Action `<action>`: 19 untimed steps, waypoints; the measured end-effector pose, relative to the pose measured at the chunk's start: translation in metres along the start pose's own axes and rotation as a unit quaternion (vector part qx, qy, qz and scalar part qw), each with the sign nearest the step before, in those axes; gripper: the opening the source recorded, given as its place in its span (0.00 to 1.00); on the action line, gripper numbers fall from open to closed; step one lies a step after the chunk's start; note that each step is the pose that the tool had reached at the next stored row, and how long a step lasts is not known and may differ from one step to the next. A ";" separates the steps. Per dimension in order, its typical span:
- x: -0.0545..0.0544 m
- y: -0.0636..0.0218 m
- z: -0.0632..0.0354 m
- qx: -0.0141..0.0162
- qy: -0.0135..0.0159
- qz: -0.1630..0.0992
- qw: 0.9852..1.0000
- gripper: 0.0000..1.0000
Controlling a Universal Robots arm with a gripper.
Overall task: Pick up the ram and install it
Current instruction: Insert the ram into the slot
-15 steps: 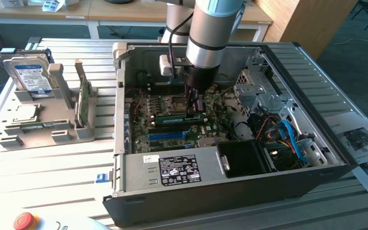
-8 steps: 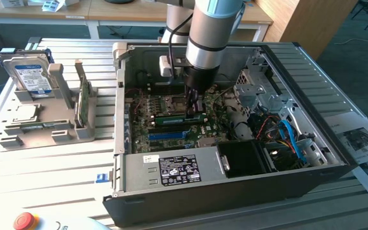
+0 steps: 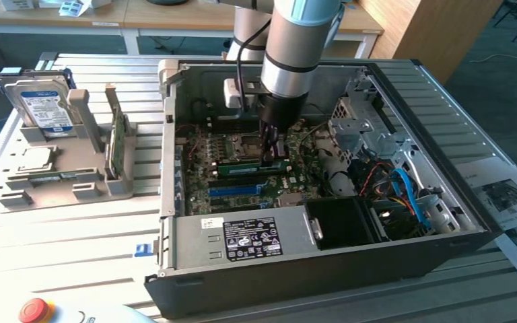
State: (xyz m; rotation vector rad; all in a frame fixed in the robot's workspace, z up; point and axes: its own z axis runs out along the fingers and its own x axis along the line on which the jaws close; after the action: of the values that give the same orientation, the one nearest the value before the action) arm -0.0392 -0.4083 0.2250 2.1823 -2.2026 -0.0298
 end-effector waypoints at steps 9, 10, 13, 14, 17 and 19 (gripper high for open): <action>0.000 0.0000 0.0002 0.000 0.000 0.000 1.000 0.12; 0.000 0.0000 0.0003 0.000 0.000 0.000 1.000 0.12; 0.000 0.0000 0.0002 0.000 0.000 0.000 1.000 0.12; 0.000 0.0000 0.0003 0.000 0.000 0.000 1.000 0.12; 0.000 0.0000 0.0002 0.000 0.000 0.000 1.000 0.13; 0.000 0.0001 0.0002 0.000 0.000 0.000 1.000 0.18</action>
State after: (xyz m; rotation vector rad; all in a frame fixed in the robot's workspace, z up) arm -0.0393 -0.4084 0.2248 2.1820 -2.2025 -0.0297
